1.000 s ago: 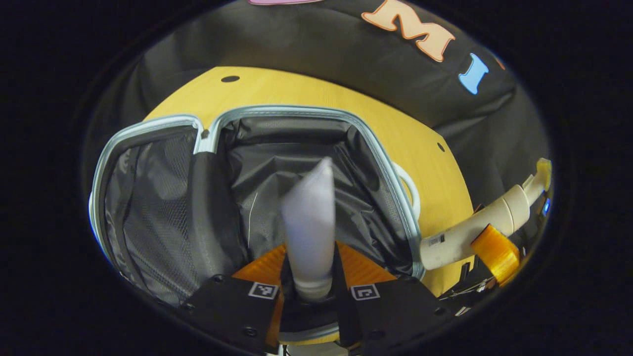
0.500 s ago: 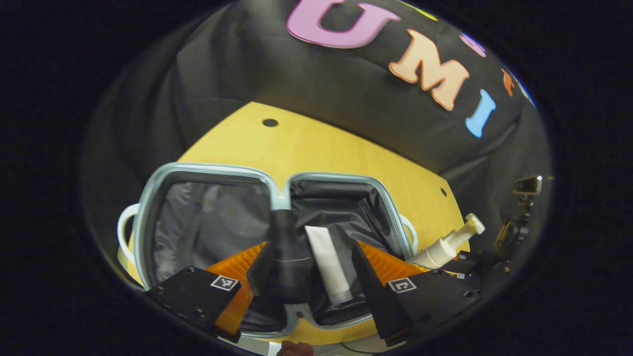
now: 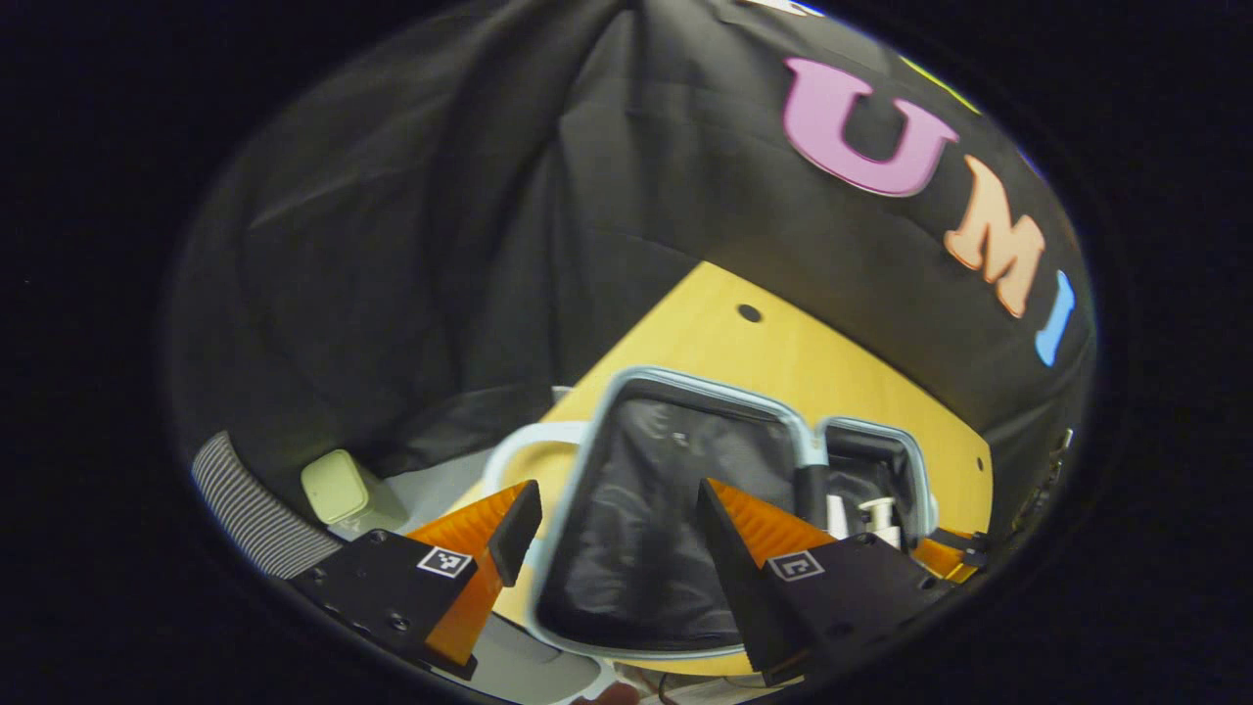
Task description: First open the suitcase, pack the skin care products into it, and then close the suitcase.
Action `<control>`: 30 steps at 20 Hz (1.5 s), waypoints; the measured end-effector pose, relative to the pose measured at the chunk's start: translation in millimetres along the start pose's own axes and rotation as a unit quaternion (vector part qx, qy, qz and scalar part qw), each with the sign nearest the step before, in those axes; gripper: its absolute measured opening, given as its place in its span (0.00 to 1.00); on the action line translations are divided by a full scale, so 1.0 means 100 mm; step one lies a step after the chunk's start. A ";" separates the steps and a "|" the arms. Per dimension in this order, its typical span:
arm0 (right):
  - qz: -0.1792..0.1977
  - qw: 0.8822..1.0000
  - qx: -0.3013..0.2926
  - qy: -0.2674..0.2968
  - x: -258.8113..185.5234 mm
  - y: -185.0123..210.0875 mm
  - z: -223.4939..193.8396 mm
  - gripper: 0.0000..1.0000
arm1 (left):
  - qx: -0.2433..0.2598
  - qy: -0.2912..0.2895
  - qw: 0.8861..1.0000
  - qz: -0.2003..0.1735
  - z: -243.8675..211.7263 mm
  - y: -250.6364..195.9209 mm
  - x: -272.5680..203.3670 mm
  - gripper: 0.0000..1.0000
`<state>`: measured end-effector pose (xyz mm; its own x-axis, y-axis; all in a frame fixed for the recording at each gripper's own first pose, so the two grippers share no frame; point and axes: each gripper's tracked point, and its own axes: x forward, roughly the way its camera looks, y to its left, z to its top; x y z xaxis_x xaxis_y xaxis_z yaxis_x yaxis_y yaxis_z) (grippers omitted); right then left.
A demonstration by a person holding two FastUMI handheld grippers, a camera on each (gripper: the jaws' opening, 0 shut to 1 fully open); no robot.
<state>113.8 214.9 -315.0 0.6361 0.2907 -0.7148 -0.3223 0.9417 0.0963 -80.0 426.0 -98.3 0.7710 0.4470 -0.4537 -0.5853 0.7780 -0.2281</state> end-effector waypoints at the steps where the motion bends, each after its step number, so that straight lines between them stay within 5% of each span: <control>1: 0.002 1.000 0.008 -0.012 -0.06 0.00 0.06 0.84 | -0.015 0.003 1.000 0.009 0.00 0.14 0.04 0.93; 2: 0.005 1.000 0.015 -0.026 -0.13 -0.01 0.15 0.94 | -0.031 0.003 0.999 0.012 -0.01 0.26 0.07 0.94; 4: 0.002 0.998 0.024 -0.058 -0.30 -0.07 0.31 0.98 | -0.068 0.002 0.998 0.009 -0.01 0.48 0.18 0.94; 15: -0.125 0.983 -0.005 -0.134 -1.51 -1.00 0.69 0.98 | -0.177 0.098 0.979 -0.016 -0.55 0.72 0.92 0.91; 18: -0.138 0.981 -0.014 -0.137 -1.66 -1.05 0.65 0.94 | -0.165 0.113 0.980 0.000 -0.57 0.71 0.93 0.37; 20: -0.144 0.980 -0.024 -0.133 -1.72 -1.08 0.59 0.94 | -0.143 0.123 0.982 0.005 -0.56 0.71 0.95 0.14; 30: -0.135 0.977 -0.034 -0.161 -1.79 -1.14 0.73 0.98 | -0.106 0.079 0.991 0.002 0.16 0.25 0.23 0.10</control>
<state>87.5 67.8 -147.4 0.8879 0.0823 -0.4526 -0.1518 0.9812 -0.1195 -72.7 462.3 -100.7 0.7289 0.3620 -0.5811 -0.6410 0.6590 -0.3935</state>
